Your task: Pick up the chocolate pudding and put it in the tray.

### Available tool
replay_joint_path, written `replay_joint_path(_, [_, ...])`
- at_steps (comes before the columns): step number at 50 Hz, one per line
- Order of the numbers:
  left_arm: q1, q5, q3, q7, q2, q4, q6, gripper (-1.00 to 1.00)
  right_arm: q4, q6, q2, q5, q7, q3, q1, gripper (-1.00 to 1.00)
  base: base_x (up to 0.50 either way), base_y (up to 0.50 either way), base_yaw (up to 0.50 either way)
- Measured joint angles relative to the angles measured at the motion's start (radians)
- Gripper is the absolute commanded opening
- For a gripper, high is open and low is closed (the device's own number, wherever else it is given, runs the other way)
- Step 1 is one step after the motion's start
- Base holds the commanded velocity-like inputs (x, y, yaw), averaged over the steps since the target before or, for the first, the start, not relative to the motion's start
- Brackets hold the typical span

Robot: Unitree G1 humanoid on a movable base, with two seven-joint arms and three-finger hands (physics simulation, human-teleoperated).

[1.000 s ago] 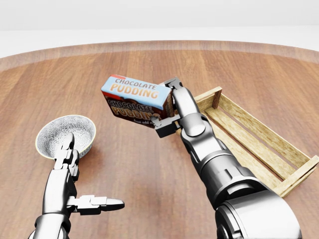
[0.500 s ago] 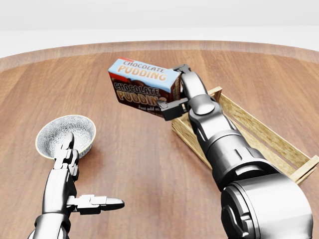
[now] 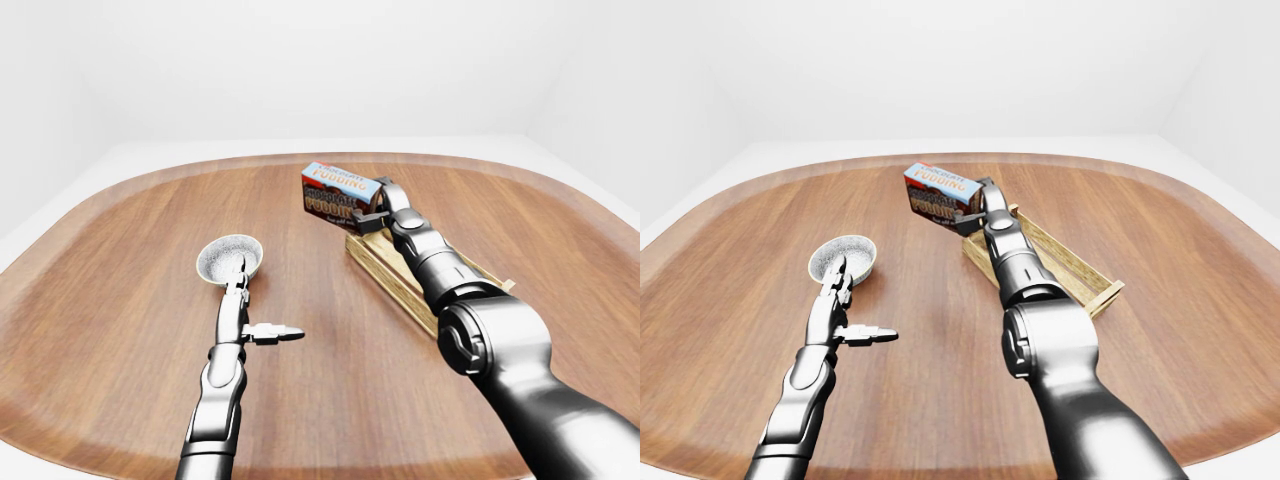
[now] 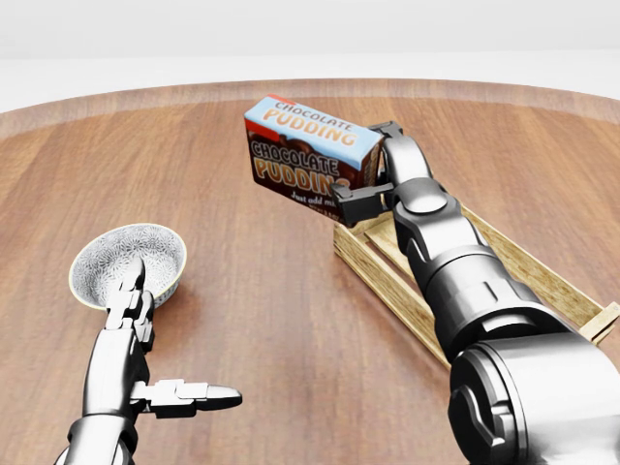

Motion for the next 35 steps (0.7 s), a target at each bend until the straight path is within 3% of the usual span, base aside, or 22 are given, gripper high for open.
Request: replay_joint_path(35, [-0.004,-0.001,0.001,0.004,0.0,0.005,0.004,1.0,0.002,0.0,-0.089,0.022,-0.053,-0.037,0.03,-1.0,0.0,0.0,0.0])
